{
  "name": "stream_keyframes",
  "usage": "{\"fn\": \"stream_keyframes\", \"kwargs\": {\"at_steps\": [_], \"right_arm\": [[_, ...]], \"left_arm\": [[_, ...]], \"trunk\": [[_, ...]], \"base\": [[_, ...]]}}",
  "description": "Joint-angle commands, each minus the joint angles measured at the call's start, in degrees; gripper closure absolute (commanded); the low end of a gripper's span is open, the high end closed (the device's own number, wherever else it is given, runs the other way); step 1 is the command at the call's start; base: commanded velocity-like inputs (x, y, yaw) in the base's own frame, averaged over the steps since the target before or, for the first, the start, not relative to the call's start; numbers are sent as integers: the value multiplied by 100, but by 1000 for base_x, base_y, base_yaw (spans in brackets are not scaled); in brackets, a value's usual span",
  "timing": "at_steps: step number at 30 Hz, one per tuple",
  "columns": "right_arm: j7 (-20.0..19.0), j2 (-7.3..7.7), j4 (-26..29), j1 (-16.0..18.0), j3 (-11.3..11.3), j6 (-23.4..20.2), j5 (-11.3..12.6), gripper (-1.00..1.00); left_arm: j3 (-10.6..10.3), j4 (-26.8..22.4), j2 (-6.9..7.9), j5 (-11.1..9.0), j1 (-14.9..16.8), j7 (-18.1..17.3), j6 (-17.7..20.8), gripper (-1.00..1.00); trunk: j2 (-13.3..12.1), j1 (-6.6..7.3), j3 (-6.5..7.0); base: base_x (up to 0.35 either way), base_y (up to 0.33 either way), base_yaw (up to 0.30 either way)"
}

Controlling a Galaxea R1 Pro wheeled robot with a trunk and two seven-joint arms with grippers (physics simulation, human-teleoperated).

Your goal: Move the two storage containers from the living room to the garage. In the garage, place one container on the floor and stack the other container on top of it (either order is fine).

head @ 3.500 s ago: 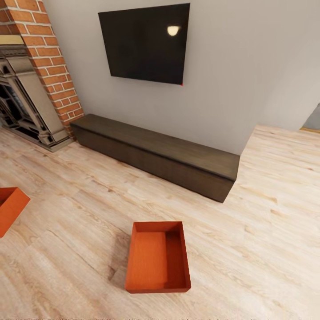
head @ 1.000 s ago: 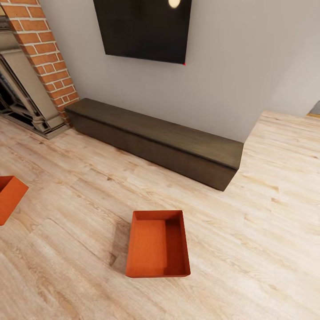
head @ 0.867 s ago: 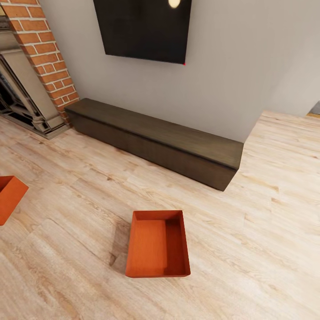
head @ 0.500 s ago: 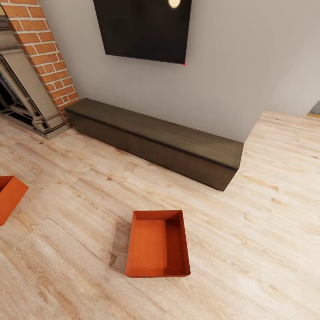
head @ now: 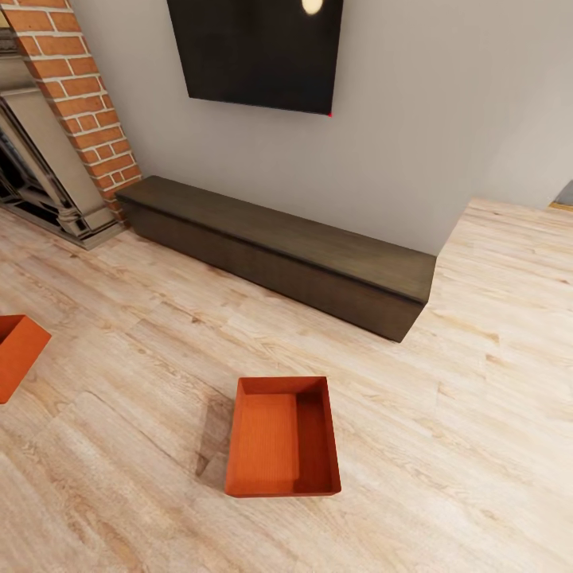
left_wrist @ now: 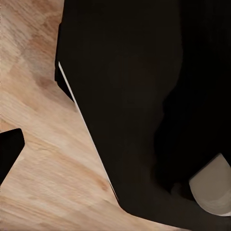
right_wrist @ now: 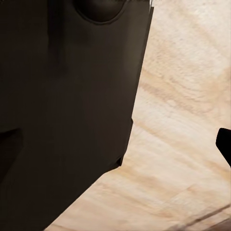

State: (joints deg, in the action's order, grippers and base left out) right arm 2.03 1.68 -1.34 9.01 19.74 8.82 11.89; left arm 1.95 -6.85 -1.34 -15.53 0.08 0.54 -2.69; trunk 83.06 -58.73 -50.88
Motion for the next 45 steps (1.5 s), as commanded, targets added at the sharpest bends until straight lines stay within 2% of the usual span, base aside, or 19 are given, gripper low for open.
{"fn": "stream_keyframes", "kwargs": {"at_steps": [1,5,7,8,9,13,14,15,16,18,19,20,24,28,30,31,32,37,45], "right_arm": [[5,3,-4,5,45,21,54,-100],[-5,59,187,-4,-55,-53,124,-100],[47,75,514,-11,-145,-252,288,-100],[286,134,881,124,-231,-649,510,-100],[346,172,940,202,-248,-706,543,-100],[666,409,1127,825,-390,-858,693,-100],[841,483,1176,1369,-547,-874,778,-100],[882,490,1180,1516,-588,-874,793,-100],[989,485,1186,1929,-698,-873,825,-100],[1080,450,1190,2494,-804,-864,854,-100],[1089,444,1191,2592,-815,-862,859,-100],[1110,313,1192,2899,-837,-854,866,-100],[1120,-168,1205,3105,-835,-784,828,-100],[1123,-511,1191,3158,-799,-622,785,-100],[1120,-631,1184,3171,-781,-559,679,-100],[1113,-654,1182,3173,-770,-549,603,-100],[1072,-688,1160,3173,-695,-525,266,-100],[1048,-703,1132,3169,-652,-418,-38,-100],[1038,-694,971,3168,-640,-414,-61,-100]], "left_arm": [[19,0,-1,-12,1,8,-10,-100],[29,-114,102,-5,1,71,13,-100],[45,-406,385,-8,1,179,30,-100],[65,-971,800,-26,1,259,147,-100],[67,-1083,876,-36,1,274,197,-100],[78,-1504,1271,-239,61,398,606,-100],[87,-1655,1398,-510,339,570,932,-100],[89,-1677,1411,-570,448,628,1017,-100],[89,-1712,1417,-694,839,787,1230,-100],[75,-1690,1323,-777,1582,907,1404,-100],[72,-1683,1281,-784,1723,917,1424,-100],[54,-1660,1047,-784,2229,946,1473,-100],[31,-1649,632,-624,2840,973,1497,-100],[26,-1647,141,-115,3289,998,1490,-100],[21,-1677,-288,397,3445,1018,1442,-100],[23,-1674,-391,538,3472,1021,1423,-100],[24,-1733,-541,749,3506,1025,1307,-100],[7,-1847,-576,866,3523,1023,1093,-100],[52,-1839,-610,844,3525,1027,896,-100]], "trunk": [[2,0,-3],[2,0,-3],[2,0,-3],[2,0,-3],[2,0,-3],[2,0,-3],[2,0,-3],[2,0,-3],[2,0,-3],[2,0,-3],[2,0,-3],[2,0,-3],[2,0,-3],[2,0,-3],[2,0,-3],[2,0,-3],[2,0,-3],[2,0,-3],[2,0,-3]], "base": [[0,0,0],[0,0,0],[0,0,0],[0,0,0],[0,0,0],[0,0,0],[0,0,0],[0,0,0],[0,0,0],[0,0,0],[0,0,0],[0,0,0],[0,0,0],[0,0,0],[0,0,0],[0,0,0],[0,0,0],[0,0,0],[0,0,0]]}}
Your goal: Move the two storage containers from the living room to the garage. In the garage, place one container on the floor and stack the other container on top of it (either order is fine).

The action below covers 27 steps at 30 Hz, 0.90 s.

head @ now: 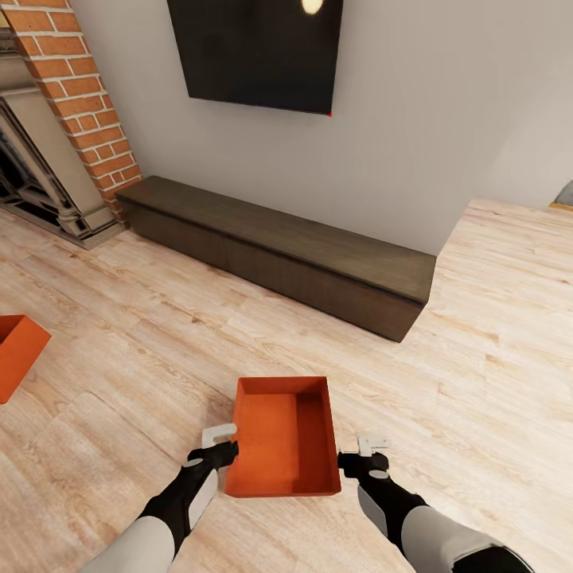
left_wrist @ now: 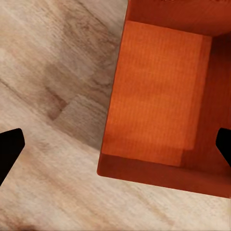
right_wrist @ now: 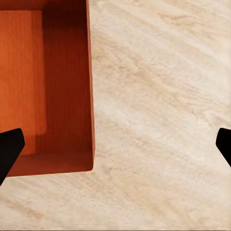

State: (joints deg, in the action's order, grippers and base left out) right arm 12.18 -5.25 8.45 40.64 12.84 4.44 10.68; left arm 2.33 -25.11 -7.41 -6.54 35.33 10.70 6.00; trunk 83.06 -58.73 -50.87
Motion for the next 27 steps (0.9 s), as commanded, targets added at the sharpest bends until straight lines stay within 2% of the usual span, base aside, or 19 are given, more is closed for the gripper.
{"fn": "stream_keyframes", "kwargs": {"at_steps": [1,16,23,27], "right_arm": [[22,-4,-50,4,51,23,62,-100],[21,-16,-177,5,52,24,62,-100],[-39,-270,-95,5,79,47,24,-100],[-183,-329,-59,5,80,54,22,-100]], "left_arm": [[21,-17,-3,-67,0,11,26,-100],[19,15,2,-69,0,11,24,-100],[-24,56,41,4,0,11,31,-100],[-29,173,58,254,0,10,34,-100]], "trunk": [[2,0,-4],[2,0,-4],[2,0,-4],[2,0,-4]], "base": [[0,0,0],[0,0,0],[0,0,0],[0,0,0]]}}
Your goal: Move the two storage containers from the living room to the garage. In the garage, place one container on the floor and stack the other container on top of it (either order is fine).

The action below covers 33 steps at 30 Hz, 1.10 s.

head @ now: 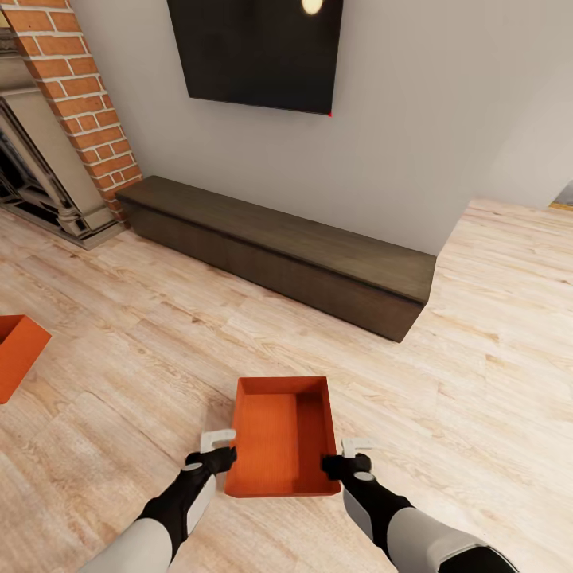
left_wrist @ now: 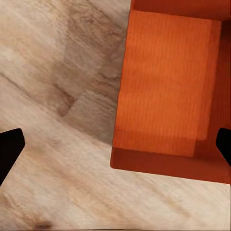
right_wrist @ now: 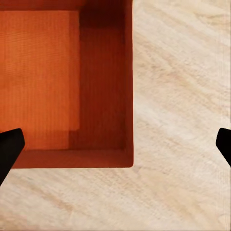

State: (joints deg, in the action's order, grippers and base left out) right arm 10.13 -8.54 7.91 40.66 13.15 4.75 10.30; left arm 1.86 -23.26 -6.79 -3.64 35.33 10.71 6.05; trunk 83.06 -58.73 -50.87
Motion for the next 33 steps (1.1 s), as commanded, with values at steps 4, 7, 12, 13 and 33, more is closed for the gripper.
{"fn": "stream_keyframes", "kwargs": {"at_steps": [4,7,12,13,33], "right_arm": [[-93,-6,24,4,47,144,55,-100],[-112,11,29,4,46,188,54,-100],[-123,28,32,4,36,196,58,-100],[-123,30,33,4,34,190,59,-100],[-125,37,42,4,22,138,63,-100]], "left_arm": [[16,51,25,399,0,5,22,-100],[16,59,43,513,0,3,17,-100],[19,57,49,576,0,5,12,-100],[20,52,49,579,0,6,12,-100],[86,67,-2,487,0,121,-426,-100]], "trunk": [[2,0,-4],[2,0,-4],[2,0,-4],[2,0,-4],[82,-44,-39]], "base": [[0,0,0],[0,0,0],[0,0,0],[0,0,0],[0,0,0]]}}
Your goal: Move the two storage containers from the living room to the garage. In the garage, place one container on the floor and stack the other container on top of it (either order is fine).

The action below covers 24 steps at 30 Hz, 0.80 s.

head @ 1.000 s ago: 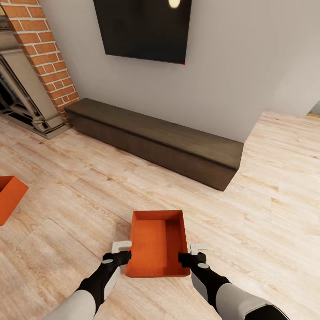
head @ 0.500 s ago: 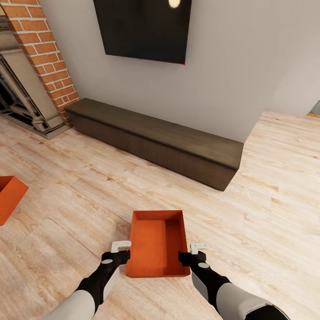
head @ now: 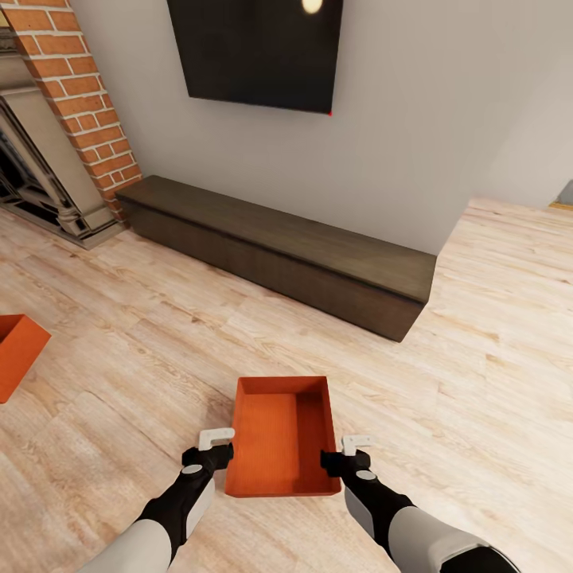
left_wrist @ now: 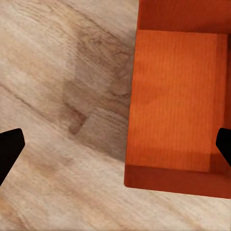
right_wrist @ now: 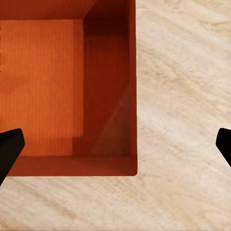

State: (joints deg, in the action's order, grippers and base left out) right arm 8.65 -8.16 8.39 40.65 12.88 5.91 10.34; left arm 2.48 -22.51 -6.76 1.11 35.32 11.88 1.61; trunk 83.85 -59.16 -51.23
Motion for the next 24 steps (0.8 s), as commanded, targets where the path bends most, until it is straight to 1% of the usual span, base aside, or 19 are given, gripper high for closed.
{"fn": "stream_keyframes", "kwargs": {"at_steps": [1,7,12,15,17,24], "right_arm": [[23,-4,-5,4,49,23,58,-100],[23,-19,-5,4,56,28,53,-100],[23,16,11,4,64,26,48,-100],[23,45,192,4,65,20,52,-100],[23,90,502,4,58,9,70,-100],[23,88,556,4,57,7,61,-100]], "left_arm": [[25,-9,-4,12,1,3,18,-100],[38,-17,-1,12,1,0,41,-100],[42,-16,-1,12,1,-1,48,-100],[36,-10,-1,6,1,3,49,-100],[34,-8,-5,3,1,7,50,-100],[28,-7,-18,3,1,7,50,-100]], "trunk": [[43,-22,-22],[284,-154,-130],[485,-264,-219],[605,-330,-273],[685,-374,-309],[966,-527,-435]], "base": [[0,0,0],[0,0,0],[0,0,0],[0,0,0],[0,0,0],[0,0,0]]}}
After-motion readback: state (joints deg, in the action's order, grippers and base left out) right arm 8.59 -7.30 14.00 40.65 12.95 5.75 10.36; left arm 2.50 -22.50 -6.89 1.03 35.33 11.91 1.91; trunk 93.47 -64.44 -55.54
